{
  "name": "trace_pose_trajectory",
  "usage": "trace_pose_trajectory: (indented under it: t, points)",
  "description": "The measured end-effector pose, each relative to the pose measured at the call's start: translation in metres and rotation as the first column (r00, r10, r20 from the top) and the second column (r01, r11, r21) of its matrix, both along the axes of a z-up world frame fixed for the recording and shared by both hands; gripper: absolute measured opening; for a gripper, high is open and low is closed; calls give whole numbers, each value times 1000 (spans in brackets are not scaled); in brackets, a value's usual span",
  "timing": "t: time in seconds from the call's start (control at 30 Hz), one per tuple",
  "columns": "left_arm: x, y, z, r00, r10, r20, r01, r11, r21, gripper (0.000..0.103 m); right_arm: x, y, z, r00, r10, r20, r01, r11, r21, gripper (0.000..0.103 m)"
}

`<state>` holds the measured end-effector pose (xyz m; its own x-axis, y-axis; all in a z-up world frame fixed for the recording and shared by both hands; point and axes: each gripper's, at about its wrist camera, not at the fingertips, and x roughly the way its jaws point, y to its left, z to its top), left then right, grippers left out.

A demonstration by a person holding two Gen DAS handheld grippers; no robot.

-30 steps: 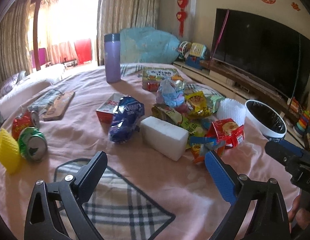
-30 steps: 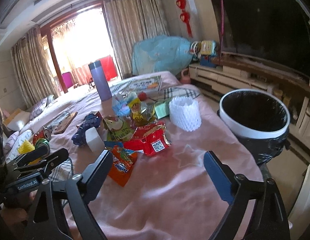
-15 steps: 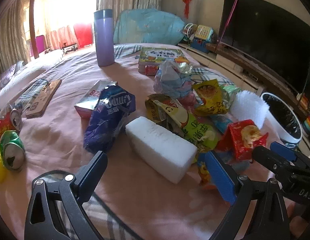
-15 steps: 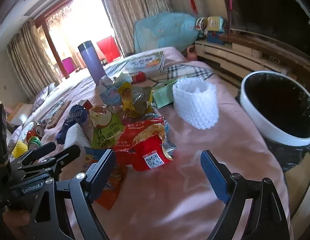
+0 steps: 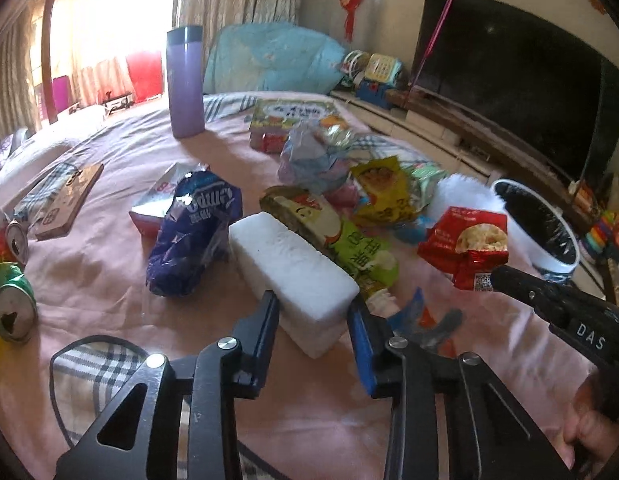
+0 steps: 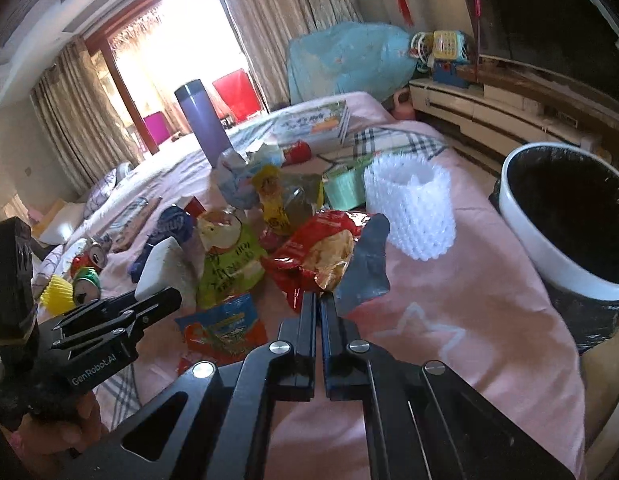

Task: Collect trash
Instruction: 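Grasp the white foam block with the left tool while the right tool grasps the red snack bag, then carry both items over the black bin while the right tool opens, dropping the red bag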

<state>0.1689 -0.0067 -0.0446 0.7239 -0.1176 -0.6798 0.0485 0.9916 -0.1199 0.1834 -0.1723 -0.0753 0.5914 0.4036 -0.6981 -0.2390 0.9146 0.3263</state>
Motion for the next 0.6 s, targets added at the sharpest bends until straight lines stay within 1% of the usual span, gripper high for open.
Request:
trace_pose_trajectory:
  t: [0.13,0.33,0.43,0.6]
  points:
    - [-17,1,13,999,-19,41,20,999,-28,31,-7,-6,12,1000,-4,28,4,1000,7,0]
    - [-34,-17,40,989,-102,106,108,993,-49,31,-18,-26,29,997,-38,65,36,999,38,0]
    - [-36,-33,46,981,-153,117,159,986,-45,31,-24,-40,37,994,-68,84,64,997,44,0]
    - [-30,-59,49,967,-231,110,237,971,-39,31,-27,-72,44,987,-130,95,125,990,58,0]
